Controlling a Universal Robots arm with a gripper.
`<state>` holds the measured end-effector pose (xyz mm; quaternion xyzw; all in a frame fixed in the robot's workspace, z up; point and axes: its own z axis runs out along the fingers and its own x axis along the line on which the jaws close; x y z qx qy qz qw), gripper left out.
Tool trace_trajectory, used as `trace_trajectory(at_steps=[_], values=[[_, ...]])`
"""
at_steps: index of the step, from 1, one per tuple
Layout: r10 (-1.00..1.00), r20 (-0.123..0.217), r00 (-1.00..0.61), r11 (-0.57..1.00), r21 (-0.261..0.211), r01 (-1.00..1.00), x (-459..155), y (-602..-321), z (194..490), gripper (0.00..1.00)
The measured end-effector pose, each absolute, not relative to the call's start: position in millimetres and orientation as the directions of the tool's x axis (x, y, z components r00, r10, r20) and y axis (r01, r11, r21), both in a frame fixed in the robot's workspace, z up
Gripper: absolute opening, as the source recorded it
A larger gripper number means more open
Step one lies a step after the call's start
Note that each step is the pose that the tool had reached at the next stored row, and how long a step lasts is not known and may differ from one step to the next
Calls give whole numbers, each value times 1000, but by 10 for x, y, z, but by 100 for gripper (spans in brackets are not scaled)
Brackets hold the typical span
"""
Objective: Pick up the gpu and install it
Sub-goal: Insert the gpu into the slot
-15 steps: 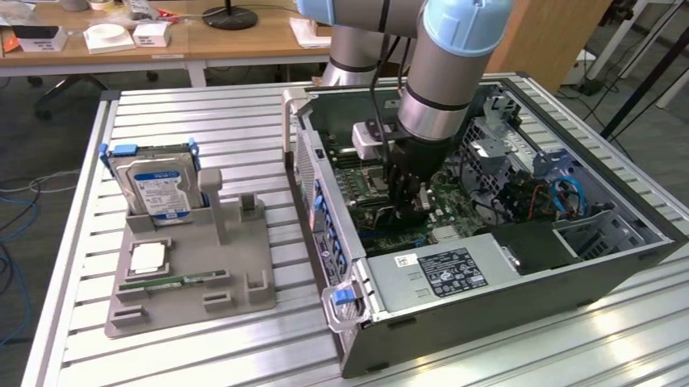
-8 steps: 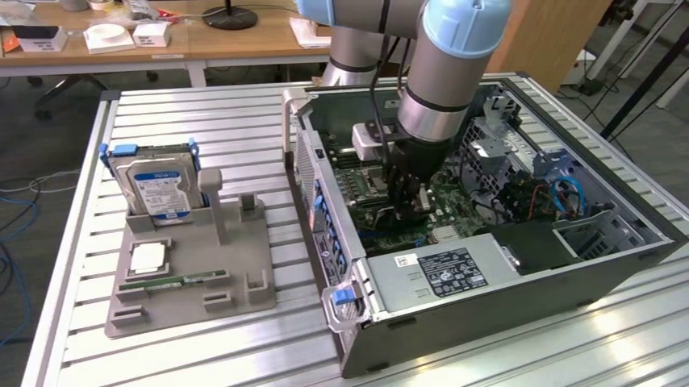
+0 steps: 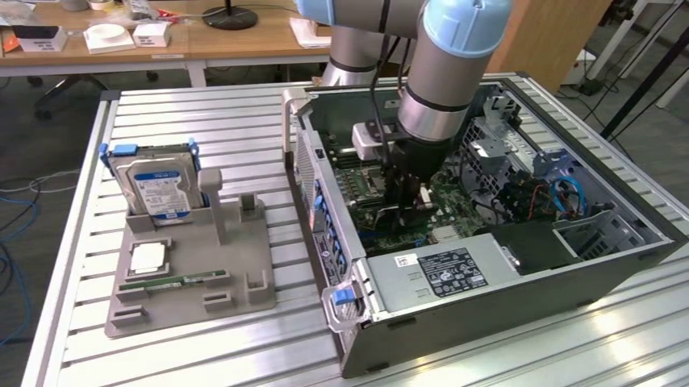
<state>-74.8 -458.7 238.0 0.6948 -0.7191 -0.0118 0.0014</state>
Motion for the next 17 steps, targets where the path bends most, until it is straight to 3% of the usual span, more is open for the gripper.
trace_trajectory(at_steps=[17], values=[[-999, -15, -35, 34, 19, -999, -748, -4588, 3086, 57]])
